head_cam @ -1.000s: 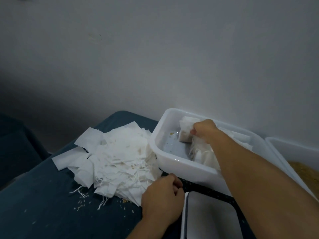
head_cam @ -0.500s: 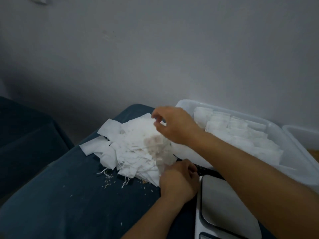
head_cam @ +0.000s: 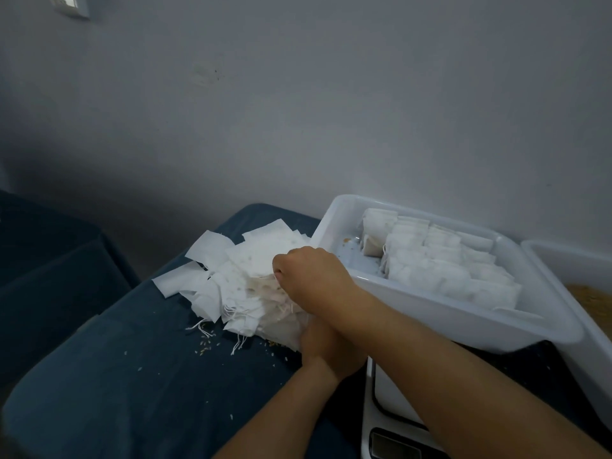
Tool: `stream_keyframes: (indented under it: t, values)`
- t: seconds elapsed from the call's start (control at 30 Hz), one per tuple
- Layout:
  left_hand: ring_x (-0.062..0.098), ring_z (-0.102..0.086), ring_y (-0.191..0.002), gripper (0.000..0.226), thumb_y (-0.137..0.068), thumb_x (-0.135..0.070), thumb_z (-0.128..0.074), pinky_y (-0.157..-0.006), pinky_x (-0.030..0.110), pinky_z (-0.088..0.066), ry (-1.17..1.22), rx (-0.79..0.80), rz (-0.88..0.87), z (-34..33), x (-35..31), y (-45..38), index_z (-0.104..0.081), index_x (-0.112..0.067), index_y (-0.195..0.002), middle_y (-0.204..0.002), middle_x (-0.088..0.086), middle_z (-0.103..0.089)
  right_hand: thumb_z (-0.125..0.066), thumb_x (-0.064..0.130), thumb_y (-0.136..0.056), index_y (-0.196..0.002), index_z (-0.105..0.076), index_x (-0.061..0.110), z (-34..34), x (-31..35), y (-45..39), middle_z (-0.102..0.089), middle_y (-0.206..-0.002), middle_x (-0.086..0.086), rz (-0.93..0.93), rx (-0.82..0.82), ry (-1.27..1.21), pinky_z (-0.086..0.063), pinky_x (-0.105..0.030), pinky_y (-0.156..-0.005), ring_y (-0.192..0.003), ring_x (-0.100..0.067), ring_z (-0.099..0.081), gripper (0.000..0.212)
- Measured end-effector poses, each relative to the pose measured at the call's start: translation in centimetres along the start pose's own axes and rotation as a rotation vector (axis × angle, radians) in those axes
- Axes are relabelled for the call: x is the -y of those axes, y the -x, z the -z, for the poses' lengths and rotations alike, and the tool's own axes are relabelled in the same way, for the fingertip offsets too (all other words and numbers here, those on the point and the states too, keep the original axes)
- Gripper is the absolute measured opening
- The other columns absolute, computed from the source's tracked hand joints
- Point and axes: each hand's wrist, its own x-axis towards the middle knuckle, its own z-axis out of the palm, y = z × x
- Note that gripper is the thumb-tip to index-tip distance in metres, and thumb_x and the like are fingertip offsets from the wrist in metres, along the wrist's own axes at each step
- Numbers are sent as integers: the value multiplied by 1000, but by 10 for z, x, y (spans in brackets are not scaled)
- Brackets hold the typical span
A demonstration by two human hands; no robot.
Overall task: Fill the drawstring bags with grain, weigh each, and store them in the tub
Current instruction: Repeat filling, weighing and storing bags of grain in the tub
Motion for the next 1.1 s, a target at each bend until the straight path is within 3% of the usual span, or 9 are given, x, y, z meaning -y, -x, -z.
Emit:
stream_keyframes:
  t: [0.1,0.27,0.4,0.53,0.7,0.8,0.93,1.1]
  values:
    - [28,-41,-144,52,-112,-43,-35,-115,37,-34,-114,17,-24,1,-2,0,-32,-16,-157,-160,9,-41,-45,15,-106,-98,-62,18,4,-3,8,-61,-87,-1,-40,5,-52,-35,-32,-61,-76,-23,-56,18]
    - [29,-42,-144,49,-113,-37,-31,-114,38,-34,-120,35,19,-1,0,-1,-34,-15,-156,-161,10,-41,-46,14,-106,-90,-53,22,7,-6,22,-66,-90,-3,-88,86,-150,-50,-38,-69,-82,-25,-61,19]
    - [25,-51,-136,47,-108,-39,-46,-102,29,-38,-10,-26,62,0,-1,0,-45,-18,-149,-151,8,-54,-45,17,-108,-103,-64,19,14,-11,30,-69,-99,-3,-103,130,-195,-51,-37,-77,-90,-25,-62,20]
    - [26,-57,-125,35,-107,-35,-39,-92,30,-40,56,-4,116,5,-8,2,-54,-18,-133,-139,8,-60,-48,20,-107,-116,-66,20,21,-17,41,-66,-114,-1,22,251,-113,-48,-35,-83,-100,-23,-61,20]
    - [28,-61,-122,32,-106,-30,-41,-90,35,-46,87,-15,110,12,-12,5,-58,-17,-129,-136,11,-63,-50,22,-105,-117,-66,20,27,-24,49,-63,-120,0,7,227,-129,-51,-41,-93,-105,-22,-60,19]
    - [29,-57,-128,37,-107,-33,-42,-98,38,-47,70,-20,92,12,-11,7,-52,-16,-138,-142,12,-59,-52,29,-106,-120,-63,24,24,-20,52,-64,-123,2,-1,153,-162,-51,-39,-92,-106,-21,-61,19]
    - [32,-39,-144,58,-109,-44,-43,-114,41,-35,-29,19,46,10,-6,12,-28,-17,-157,-160,14,-38,-58,43,-102,-134,-58,34,17,-7,52,-59,-137,8,96,126,-107,-49,-38,-85,-110,-22,-64,33]
    - [30,-40,-144,58,-110,-48,-41,-113,36,-34,-96,69,31,6,-1,9,-29,-16,-157,-163,11,-38,-49,32,-108,-118,-67,23,8,1,44,-64,-123,3,79,35,-57,-44,-33,-71,-96,-23,-67,23]
